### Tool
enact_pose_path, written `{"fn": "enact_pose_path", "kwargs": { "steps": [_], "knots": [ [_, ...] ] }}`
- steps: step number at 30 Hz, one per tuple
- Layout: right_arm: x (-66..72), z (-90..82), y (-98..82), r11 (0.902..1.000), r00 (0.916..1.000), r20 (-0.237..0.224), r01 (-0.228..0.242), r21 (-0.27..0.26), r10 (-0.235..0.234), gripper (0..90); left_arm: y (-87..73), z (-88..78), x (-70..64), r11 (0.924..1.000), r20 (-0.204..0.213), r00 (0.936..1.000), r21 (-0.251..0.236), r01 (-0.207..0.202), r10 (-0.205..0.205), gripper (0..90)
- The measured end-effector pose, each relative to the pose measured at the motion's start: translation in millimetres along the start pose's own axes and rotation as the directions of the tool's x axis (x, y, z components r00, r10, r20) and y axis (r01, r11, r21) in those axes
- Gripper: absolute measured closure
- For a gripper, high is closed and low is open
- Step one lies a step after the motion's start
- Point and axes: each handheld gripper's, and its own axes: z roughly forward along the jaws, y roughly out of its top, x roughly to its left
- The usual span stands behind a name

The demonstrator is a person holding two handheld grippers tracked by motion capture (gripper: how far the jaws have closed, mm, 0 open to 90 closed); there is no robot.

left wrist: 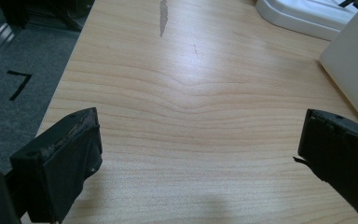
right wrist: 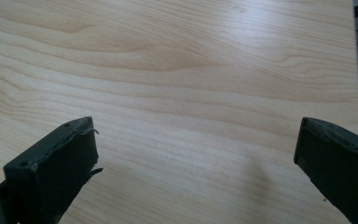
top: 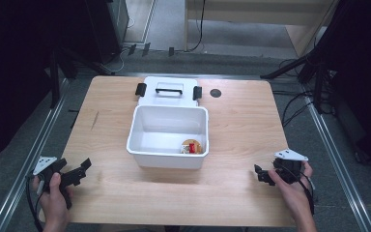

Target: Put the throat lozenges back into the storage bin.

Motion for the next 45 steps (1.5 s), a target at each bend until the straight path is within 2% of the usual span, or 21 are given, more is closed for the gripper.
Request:
{"fn": "enact_pose_path", "kwargs": {
  "steps": [4, 7, 9, 13, 18, 22, 26, 33, 37, 42, 45],
  "knots": [
    [-6.4, -5.7, -12.0, 0.9983, 0.9994, 0.013, -0.031, -0.049, 0.031, 0.0, 0.0, -0.1, 0.1, 1.0000, -0.001, 1.0000, -0.001, -0.003, 0.003, 0.0],
    [-9.3, -8.8, -20.6, 0.9974, 0.9989, 0.018, -0.043, -0.058, 0.044, 0.0, -0.1, -0.2, -0.1, 1.0000, 0.001, 1.0000, 0.000, 0.000, 0.000, 0.0],
    [-10.5, -13.3, -24.6, 0.9947, 0.9981, 0.004, -0.060, -0.083, 0.061, 0.0, -0.1, -0.2, -0.2, 1.0000, 0.001, 1.0000, 0.000, -0.001, 0.001, 0.0],
    [-10.7, -17.3, -30.1, 0.9946, 0.9986, 0.012, -0.050, -0.091, 0.052, 0.0, 0.0, -0.1, 0.1, 1.0000, 0.002, 1.0000, 0.000, 0.000, 0.000, 0.0],
    [-14.1, -22.9, -40.1, 0.9910, 0.9970, 0.010, -0.075, -0.111, 0.076, 0.0, 0.1, 0.1, -0.3, 1.0000, 0.001, 1.0000, 0.003, -0.004, 0.004, 0.0],
    [-16.8, -28.8, -46.4, 0.9893, 0.9975, 0.012, -0.068, -0.129, 0.070, 0.0, 0.0, -0.1, -0.3, 1.0000, 0.003, 1.0000, 0.001, -0.004, 0.004, 0.0],
    [-19.6, -33.8, -51.7, 0.9832, 0.9955, 0.002, -0.093, -0.157, 0.094, 0.0, -0.1, -0.1, -0.4, 1.0000, 0.005, 1.0000, 0.000, -0.006, 0.006, 0.0],
    [-21.1, -39.4, -56.5, 0.9804, 0.9961, 0.013, -0.084, -0.178, 0.087, 0.0, -0.1, 0.0, -1.0, 1.0000, 0.002, 1.0000, 0.000, -0.010, 0.010, 0.0],
    [-27.3, -40.2, -57.4, 0.9784, 0.9953, 0.054, -0.069, -0.195, 0.081, 0.0, -0.4, 0.0, -1.2, 1.0000, 0.016, 0.9998, 0.003, -0.008, 0.008, 0.0],
    [-30.6, -39.0, -56.3, 0.9774, 0.9937, 0.053, -0.087, -0.193, 0.099, 0.0, -0.4, 0.4, -3.2, 0.9996, -0.004, 0.9997, 0.009, -0.026, 0.026, 0.0],
    [-31.6, -35.2, -54.0, 0.9843, 0.9943, 0.037, -0.093, -0.150, 0.100, 0.0, -0.7, -0.1, -4.6, 0.9993, -0.012, 0.9993, 0.004, -0.036, 0.036, 0.0]
  ]
}}
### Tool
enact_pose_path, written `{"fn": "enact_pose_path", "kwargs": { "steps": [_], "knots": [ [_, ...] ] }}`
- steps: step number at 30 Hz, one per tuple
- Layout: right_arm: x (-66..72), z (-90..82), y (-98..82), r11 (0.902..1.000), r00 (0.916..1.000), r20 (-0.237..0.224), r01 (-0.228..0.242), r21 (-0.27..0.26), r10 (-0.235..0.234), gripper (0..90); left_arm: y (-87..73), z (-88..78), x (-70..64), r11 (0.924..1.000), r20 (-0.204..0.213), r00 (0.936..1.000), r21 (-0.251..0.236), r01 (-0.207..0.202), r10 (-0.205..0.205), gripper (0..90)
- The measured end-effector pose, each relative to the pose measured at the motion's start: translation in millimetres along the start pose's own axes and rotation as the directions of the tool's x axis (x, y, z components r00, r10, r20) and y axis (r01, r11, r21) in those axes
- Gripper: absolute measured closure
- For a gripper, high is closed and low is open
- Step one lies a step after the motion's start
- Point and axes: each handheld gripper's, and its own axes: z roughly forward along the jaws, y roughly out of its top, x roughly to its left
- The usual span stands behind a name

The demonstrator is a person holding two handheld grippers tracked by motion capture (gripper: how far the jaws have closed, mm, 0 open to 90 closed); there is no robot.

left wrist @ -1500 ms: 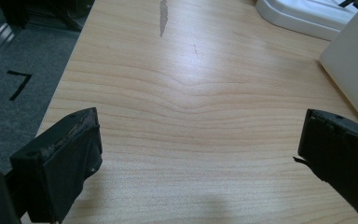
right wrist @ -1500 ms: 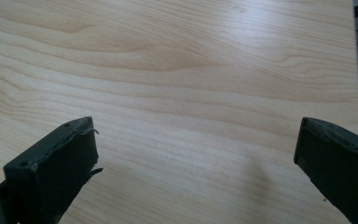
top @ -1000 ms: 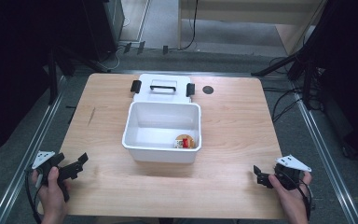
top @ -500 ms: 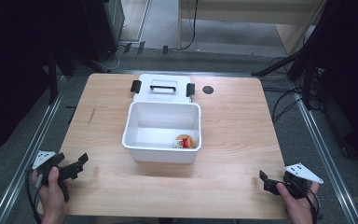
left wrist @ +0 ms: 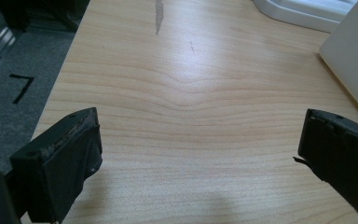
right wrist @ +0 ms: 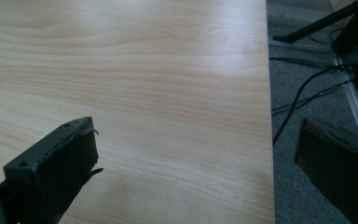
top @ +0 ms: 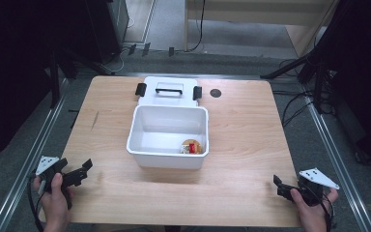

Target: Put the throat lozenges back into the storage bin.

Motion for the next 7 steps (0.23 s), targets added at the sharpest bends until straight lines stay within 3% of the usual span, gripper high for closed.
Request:
{"fn": "enact_pose_path", "kwargs": {
  "steps": [4, 7],
  "knots": [
    [1.0, 2.0, 0.9, 0.9998, 0.9999, 0.000, 0.010, 0.014, -0.010, 0.0, 0.3, 0.3, 0.2, 0.9999, 0.019, 0.9998, -0.013, 0.004, -0.003, 0.0],
    [2.8, 0.7, 0.3, 0.9998, 0.9994, 0.026, 0.021, 0.004, -0.021, 0.0, 0.4, 0.4, 0.7, 0.9996, 0.029, 0.9995, -0.024, 0.012, -0.012, 0.0]
  ]
}}
